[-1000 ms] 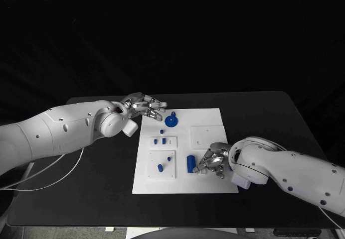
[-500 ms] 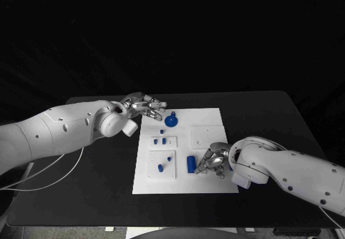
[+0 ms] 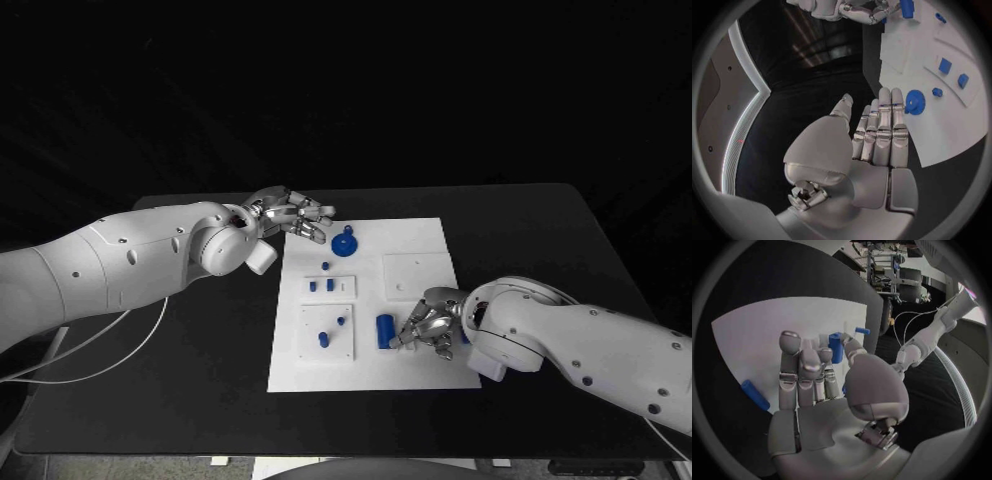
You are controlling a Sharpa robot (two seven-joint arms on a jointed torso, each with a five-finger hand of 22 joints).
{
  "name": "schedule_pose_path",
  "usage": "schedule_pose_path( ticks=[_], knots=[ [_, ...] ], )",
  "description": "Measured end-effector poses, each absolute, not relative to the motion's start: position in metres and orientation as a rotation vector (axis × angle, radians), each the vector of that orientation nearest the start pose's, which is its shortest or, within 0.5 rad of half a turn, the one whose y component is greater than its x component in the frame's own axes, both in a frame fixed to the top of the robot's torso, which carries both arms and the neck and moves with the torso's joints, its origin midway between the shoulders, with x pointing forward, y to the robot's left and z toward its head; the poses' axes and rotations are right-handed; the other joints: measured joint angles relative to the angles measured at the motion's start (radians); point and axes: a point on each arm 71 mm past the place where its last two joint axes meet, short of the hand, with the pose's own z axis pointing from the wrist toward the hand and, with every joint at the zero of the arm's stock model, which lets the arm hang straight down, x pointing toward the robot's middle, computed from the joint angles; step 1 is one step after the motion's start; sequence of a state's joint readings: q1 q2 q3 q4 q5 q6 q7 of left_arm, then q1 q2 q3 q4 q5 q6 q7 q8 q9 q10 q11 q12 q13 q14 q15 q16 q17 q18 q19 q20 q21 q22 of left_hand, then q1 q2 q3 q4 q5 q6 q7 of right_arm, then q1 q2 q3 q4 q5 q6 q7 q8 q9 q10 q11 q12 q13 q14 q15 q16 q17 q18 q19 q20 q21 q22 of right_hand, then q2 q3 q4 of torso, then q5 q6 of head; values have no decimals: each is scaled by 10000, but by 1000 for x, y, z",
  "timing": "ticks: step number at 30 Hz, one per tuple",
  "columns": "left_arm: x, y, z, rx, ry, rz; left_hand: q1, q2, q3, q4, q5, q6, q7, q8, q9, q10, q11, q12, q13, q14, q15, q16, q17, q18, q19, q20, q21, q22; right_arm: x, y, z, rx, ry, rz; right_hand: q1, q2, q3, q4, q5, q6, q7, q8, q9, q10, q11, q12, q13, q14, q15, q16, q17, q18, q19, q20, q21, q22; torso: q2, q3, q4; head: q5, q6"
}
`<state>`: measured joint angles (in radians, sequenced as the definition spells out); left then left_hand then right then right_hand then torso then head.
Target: Assemble the parts on the task board
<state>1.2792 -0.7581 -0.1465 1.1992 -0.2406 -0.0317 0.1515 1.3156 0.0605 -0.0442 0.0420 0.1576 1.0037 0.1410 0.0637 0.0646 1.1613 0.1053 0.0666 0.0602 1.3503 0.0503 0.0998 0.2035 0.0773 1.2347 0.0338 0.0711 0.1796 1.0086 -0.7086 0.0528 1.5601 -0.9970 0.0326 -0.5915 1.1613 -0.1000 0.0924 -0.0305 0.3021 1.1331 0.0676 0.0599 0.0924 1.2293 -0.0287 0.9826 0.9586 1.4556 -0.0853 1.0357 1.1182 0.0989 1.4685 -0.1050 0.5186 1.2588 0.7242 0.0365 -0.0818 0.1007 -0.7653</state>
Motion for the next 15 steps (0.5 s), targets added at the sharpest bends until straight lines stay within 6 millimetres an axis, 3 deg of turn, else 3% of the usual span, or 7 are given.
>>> schedule_pose_path(
  ticks=[15],
  knots=[
    [537,252,-206,-9152,18083,-12758,0,0,0,0,0,0,0,0,0,0,0,0,0,0,0,0,0,0,0,0,0,1,434,-136,-274,2689,23992,5791,79,-1,169,-169,-697,258,-40,0,37,0,0,0,4,0,1,0,0,0,0,0,0,0,0,0,7,-45,34]
  ],
)
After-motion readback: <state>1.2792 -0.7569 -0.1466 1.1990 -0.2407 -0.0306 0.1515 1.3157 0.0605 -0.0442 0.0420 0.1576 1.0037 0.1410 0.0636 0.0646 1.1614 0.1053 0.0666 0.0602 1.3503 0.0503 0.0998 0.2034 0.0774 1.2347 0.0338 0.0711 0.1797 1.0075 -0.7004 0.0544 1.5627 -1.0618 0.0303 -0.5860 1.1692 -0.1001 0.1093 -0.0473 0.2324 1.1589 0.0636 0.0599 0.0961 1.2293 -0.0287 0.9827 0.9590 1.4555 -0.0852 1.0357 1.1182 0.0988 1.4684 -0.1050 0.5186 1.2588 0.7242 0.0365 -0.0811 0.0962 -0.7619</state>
